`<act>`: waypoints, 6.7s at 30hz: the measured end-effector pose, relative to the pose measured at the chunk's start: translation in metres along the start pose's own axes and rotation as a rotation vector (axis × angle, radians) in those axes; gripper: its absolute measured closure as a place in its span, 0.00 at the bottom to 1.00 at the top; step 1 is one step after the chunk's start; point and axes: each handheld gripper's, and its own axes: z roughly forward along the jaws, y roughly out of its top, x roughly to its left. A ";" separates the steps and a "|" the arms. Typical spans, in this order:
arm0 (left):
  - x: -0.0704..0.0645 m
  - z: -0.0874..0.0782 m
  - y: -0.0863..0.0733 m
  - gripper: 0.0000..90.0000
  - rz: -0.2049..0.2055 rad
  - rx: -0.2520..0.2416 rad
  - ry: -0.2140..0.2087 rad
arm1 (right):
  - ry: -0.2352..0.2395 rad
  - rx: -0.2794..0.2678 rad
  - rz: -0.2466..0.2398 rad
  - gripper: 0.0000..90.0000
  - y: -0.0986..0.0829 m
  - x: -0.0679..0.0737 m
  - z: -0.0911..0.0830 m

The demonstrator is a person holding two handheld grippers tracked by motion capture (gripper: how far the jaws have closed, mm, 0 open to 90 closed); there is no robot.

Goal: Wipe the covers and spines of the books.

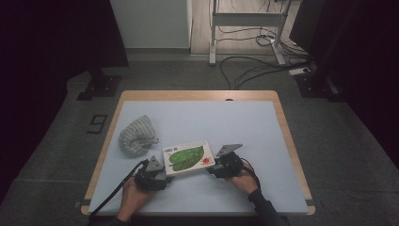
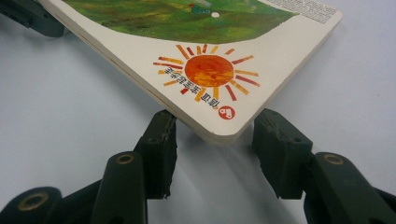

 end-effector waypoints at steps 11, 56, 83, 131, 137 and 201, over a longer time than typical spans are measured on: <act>-0.001 -0.003 -0.002 0.48 0.015 0.007 -0.030 | -0.007 -0.003 -0.013 0.53 -0.004 0.002 -0.003; 0.085 -0.068 0.020 0.07 -0.103 -0.082 0.087 | -0.245 -0.021 0.091 0.03 -0.056 -0.038 -0.046; 0.164 -0.036 0.033 0.02 -0.174 0.041 0.155 | -0.245 -0.023 0.088 0.02 -0.057 -0.038 -0.046; 0.115 -0.057 0.062 0.72 -0.102 -0.042 0.035 | -0.245 -0.024 0.088 0.02 -0.057 -0.038 -0.046; 0.095 -0.047 0.070 0.71 -0.053 -0.052 0.000 | -0.245 -0.024 0.087 0.02 -0.057 -0.038 -0.046; 0.014 0.080 0.135 0.70 0.114 0.075 -0.087 | -0.245 -0.025 0.088 0.02 -0.057 -0.038 -0.046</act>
